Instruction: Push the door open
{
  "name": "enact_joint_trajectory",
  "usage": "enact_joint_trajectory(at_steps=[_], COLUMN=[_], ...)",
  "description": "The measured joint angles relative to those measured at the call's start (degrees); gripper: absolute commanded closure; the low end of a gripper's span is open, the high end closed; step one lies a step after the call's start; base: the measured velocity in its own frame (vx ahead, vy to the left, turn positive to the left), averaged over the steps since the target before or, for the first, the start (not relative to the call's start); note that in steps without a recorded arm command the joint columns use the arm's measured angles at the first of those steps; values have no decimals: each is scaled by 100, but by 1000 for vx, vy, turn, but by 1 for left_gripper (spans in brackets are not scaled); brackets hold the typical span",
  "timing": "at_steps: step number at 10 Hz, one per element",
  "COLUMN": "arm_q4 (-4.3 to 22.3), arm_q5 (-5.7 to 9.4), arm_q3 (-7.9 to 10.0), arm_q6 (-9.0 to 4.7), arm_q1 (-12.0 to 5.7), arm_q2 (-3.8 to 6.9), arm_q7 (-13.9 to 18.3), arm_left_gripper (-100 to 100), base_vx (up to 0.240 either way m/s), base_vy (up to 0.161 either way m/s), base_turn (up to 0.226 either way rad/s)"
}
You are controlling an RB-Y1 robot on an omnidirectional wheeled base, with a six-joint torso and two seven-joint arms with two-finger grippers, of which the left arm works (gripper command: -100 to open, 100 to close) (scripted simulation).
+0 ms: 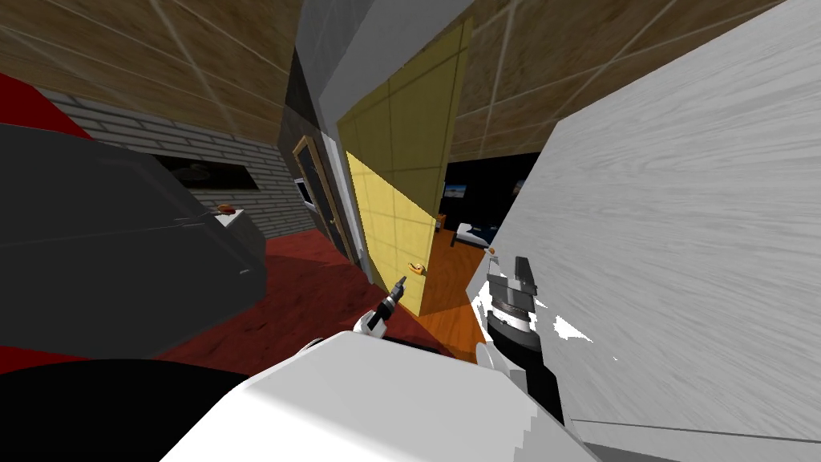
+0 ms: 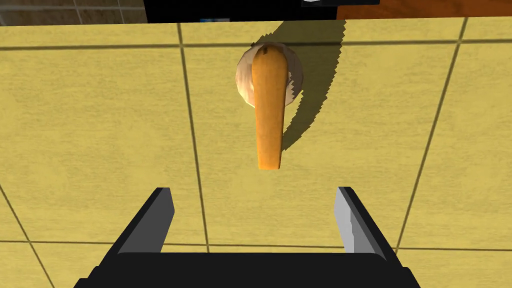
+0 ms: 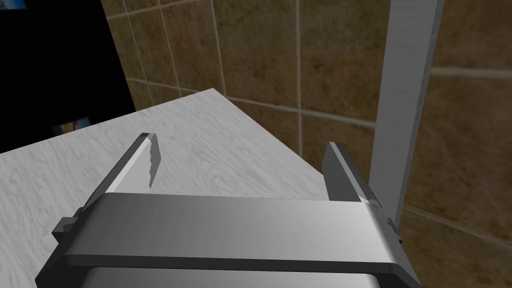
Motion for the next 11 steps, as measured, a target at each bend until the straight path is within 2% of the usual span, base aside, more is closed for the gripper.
enact_joint_trajectory(at_steps=[7, 8, 11], arm_q4=[107, 108, 109], arm_q5=[34, 35, 36], arm_q3=[100, 101, 105], arm_q6=[-87, -89, -79], arm_q1=[31, 29, 27], arm_q2=[-88, -90, -85], arm_q7=[-95, -97, -97], arm_left_gripper=[-100, 100, 100], base_vx=[170, -9, -21], base_vy=[-74, 2, 10], base_turn=[-25, 1, -3])
